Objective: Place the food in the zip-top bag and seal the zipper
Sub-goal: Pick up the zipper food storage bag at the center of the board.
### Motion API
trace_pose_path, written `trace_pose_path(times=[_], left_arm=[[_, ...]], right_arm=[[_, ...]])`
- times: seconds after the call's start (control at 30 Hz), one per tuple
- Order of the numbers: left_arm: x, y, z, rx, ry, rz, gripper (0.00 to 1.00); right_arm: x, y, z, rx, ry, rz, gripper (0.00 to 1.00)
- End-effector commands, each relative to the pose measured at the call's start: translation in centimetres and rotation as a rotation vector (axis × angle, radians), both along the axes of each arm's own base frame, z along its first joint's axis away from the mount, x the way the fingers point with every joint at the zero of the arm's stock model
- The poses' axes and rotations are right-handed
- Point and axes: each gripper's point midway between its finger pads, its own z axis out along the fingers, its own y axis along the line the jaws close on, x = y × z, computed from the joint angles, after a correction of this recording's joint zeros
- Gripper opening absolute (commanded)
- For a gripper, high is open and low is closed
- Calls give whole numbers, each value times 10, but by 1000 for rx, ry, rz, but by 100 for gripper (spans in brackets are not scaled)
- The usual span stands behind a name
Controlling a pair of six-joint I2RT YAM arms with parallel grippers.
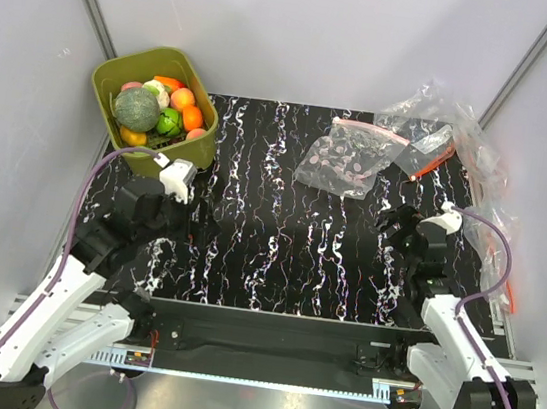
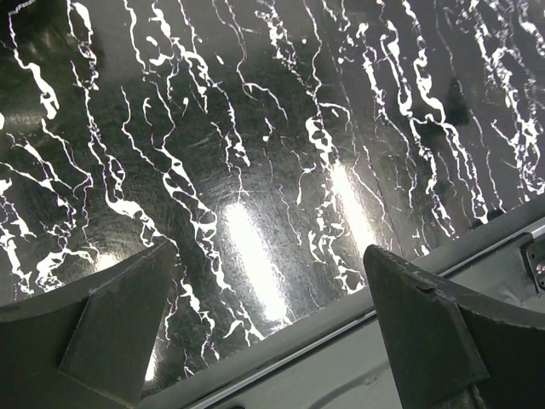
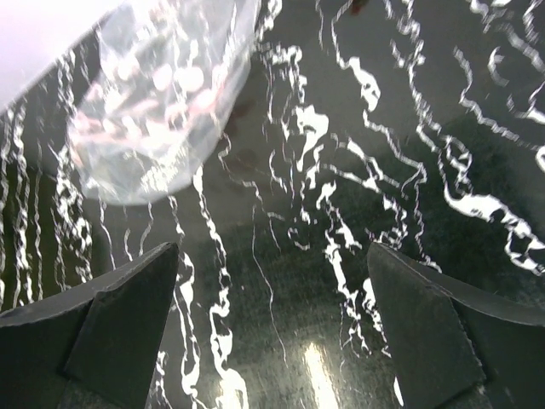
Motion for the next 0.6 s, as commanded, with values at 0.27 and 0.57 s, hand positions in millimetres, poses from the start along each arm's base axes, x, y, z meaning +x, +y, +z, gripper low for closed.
trace_pose_path(times=[0.27, 0.57], left_arm=[[3, -6, 14, -34, -69, -30, 99], [3, -5, 14, -34, -72, -27, 99]], right_arm=[[47, 41, 33, 109, -29, 151, 100], [109, 68, 47, 145, 15, 244, 99]])
